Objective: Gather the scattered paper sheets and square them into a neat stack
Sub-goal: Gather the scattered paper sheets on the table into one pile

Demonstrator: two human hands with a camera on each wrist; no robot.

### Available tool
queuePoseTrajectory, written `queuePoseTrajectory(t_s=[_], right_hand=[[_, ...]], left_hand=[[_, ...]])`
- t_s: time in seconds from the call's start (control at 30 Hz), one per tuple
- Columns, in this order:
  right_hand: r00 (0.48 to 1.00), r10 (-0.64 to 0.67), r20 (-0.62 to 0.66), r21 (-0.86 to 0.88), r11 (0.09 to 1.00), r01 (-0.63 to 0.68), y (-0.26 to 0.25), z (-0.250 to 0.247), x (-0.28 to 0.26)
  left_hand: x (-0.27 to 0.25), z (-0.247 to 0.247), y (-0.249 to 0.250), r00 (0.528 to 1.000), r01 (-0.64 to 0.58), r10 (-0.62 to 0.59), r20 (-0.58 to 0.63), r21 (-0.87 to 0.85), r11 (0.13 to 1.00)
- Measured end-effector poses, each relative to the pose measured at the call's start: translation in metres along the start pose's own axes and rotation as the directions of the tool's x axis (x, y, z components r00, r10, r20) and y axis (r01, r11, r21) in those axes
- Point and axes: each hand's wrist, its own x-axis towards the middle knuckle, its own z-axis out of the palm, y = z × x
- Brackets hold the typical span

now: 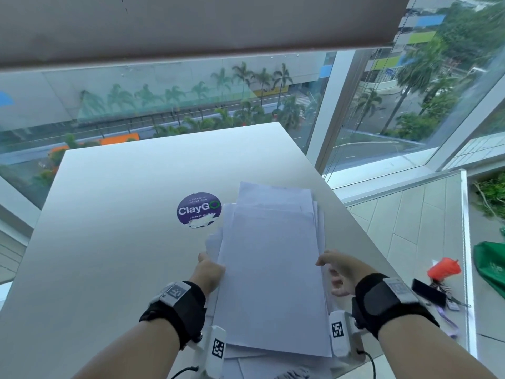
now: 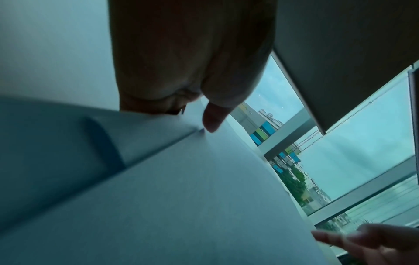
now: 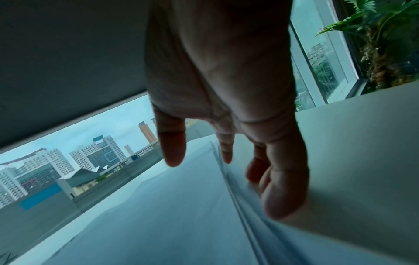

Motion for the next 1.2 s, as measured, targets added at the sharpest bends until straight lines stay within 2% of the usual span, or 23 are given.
queuePoseTrajectory(t_s=[0.1, 0.17, 0.27, 0.43, 0.5, 0.6, 0.67, 0.77, 0.9, 0.97, 1.07, 1.2], right_hand=[[0.995, -0.015, -0.097, -0.004, 1.000, 0.015, 0.002, 0.005, 0.006], [0.999, -0.028, -0.031, -0.037, 0.999, 0.027, -0.001, 0.011, 0.008], [0.996, -0.028, 0.087, -0.141, 0.989, 0.040, -0.010, 0.016, 0.003], [0.981, -0.025, 0.192, -0.158, 0.986, 0.056, -0.013, 0.006, -0.004], [0.989, -0.034, 0.141, -0.123, 0.991, 0.052, -0.011, 0.001, -0.001], [0.999, -0.007, -0.047, -0.028, 1.000, 0.005, -0.007, -0.002, 0.008], [0.995, 0.011, -0.098, 0.016, 1.000, -0.009, -0.006, 0.000, 0.012], [0.995, 0.016, -0.094, 0.035, 0.999, -0.013, -0.010, 0.008, 0.006], [0.996, 0.010, -0.088, 0.036, 0.999, -0.007, -0.018, 0.014, -0.001], [0.996, -0.016, -0.087, 0.003, 1.000, 0.017, -0.022, 0.017, -0.002], [0.996, -0.056, -0.069, -0.055, 0.997, 0.052, -0.027, 0.019, 0.002], [0.995, -0.070, -0.066, -0.080, 0.995, 0.064, -0.026, 0.019, 0.021]], left_hand=[[-0.003, 0.000, -0.002, 0.998, -0.034, 0.030, -0.056, -0.075, 0.997], [-0.007, 0.004, 0.002, 0.999, -0.048, 0.045, -0.025, -0.103, 0.994], [-0.007, 0.004, 0.008, 0.997, 0.008, 0.001, 0.075, -0.127, 0.992], [-0.008, -0.007, 0.009, 0.983, 0.060, -0.037, 0.177, -0.127, 0.990], [-0.008, -0.008, 0.010, 0.984, 0.054, -0.033, 0.174, -0.116, 0.992], [0.001, -0.009, 0.009, 1.000, 0.007, -0.009, -0.013, -0.123, 0.992], [0.004, -0.007, 0.008, 0.998, -0.022, 0.019, -0.064, -0.048, 0.999], [0.006, -0.001, 0.009, 1.000, -0.005, 0.008, -0.028, 0.091, 0.996], [0.005, 0.006, 0.015, 0.998, 0.048, -0.042, -0.041, 0.157, 0.986], [0.003, 0.007, 0.019, 0.997, 0.058, -0.050, -0.056, 0.152, 0.987], [0.001, 0.005, 0.023, 0.996, 0.084, -0.078, -0.035, 0.234, 0.969], [0.002, 0.002, 0.025, 0.997, 0.064, -0.069, 0.020, 0.180, 0.982]])
